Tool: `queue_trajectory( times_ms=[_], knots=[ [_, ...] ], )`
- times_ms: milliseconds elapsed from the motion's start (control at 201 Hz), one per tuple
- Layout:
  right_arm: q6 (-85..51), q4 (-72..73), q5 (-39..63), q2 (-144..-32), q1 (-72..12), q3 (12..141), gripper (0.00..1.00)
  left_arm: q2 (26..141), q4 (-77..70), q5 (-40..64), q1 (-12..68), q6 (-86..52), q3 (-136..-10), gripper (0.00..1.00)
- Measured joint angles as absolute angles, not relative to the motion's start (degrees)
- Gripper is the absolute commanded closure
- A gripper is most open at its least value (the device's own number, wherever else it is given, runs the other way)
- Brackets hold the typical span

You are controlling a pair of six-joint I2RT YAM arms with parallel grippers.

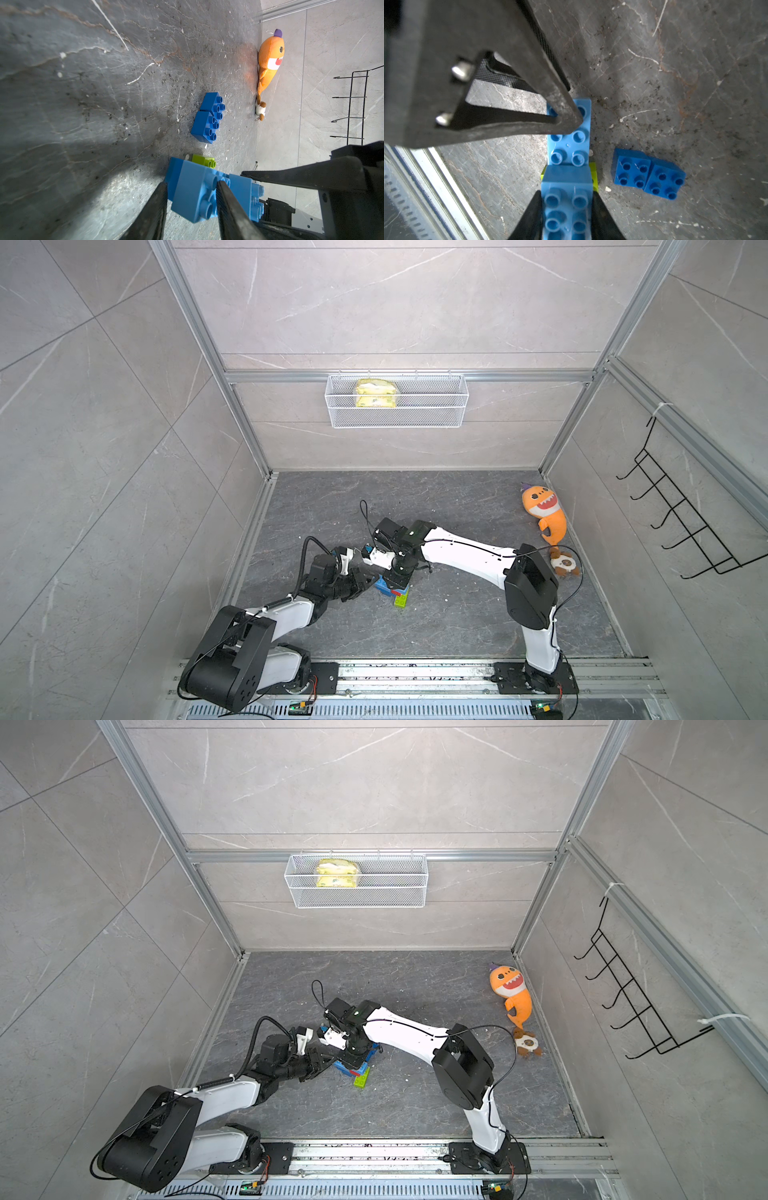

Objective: Assemble a heart with lego
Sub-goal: Assemble the lego brick with the lego brick.

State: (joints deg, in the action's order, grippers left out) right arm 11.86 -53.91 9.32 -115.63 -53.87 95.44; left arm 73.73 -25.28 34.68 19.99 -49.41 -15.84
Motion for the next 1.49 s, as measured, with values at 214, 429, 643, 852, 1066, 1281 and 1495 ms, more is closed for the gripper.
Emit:
queue_trajectory(
  times_ms=[214, 429, 643, 852, 1066, 1281, 1495],
  knots=[
    [11.9, -54.3, 9.9, -115.9, -53.8, 95.7, 0.77, 73.8, -25.3, 34.7, 20.0, -49.4, -15.9, 0.58],
    [10.7, -53.4, 8.8, -115.6, -54.1, 94.8, 0.77, 74.6, -25.8, 34.9, 20.0, -49.3, -16.1, 0.58],
    [9.6, -52.0, 4.4, -114.8, -55.7, 93.6, 0.76, 74.6, -25.8, 34.9, 20.0, -49.3, -16.1, 0.58],
    [9.1, -50.9, 4.0, -114.2, -56.0, 92.5, 0.76, 74.6, -25.8, 34.9, 20.0, -49.3, -16.1, 0.58],
    [8.6, -49.8, 4.9, -113.9, -55.9, 91.5, 0.76, 74.6, -25.8, 34.9, 20.0, -49.3, -16.1, 0.58],
    [8.6, -48.3, 6.5, -112.8, -55.2, 89.8, 0.76, 74.6, -25.8, 34.9, 20.0, -49.3, -16.1, 0.58],
    [8.8, -48.4, 7.4, -112.8, -54.8, 90.0, 0.76, 74.6, -25.8, 34.9, 20.0, -49.3, -16.1, 0.58]
  ],
)
